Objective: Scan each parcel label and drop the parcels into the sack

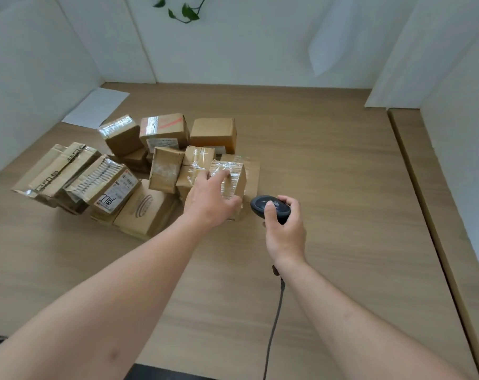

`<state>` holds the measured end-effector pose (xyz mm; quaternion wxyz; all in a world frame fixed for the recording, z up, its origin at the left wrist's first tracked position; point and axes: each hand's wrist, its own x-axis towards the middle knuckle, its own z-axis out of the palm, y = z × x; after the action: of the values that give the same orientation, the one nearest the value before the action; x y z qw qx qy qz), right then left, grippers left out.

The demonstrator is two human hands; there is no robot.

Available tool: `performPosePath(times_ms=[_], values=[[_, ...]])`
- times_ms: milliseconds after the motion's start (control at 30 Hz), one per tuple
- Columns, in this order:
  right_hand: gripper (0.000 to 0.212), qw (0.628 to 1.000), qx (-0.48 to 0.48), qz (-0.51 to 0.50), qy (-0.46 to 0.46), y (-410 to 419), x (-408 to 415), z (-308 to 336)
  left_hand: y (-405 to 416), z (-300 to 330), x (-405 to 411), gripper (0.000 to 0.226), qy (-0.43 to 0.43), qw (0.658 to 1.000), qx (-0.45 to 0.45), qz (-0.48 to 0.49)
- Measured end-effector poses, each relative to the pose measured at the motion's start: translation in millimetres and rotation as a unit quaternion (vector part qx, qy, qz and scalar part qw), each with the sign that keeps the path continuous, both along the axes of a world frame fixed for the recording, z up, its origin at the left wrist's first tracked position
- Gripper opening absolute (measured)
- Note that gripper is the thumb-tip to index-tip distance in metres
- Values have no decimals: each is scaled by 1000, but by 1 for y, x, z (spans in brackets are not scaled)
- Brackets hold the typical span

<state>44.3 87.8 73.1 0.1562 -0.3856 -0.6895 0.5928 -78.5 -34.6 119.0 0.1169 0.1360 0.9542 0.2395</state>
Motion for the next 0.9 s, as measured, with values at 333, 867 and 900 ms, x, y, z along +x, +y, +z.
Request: performPosePath(times_ms=[333,867,900], values=[[43,999,15,-24,-27,-101,66,-9,-101,-28,71,65,-21,999,-11,-45],[43,995,-9,38,-94,-143,110,-90,-156,-146,138,77,-77,993,-93,-19],[38,994,-9,46,-98,-140,110,-92,-156,-148,140,80,-63,992,-110,-19]])
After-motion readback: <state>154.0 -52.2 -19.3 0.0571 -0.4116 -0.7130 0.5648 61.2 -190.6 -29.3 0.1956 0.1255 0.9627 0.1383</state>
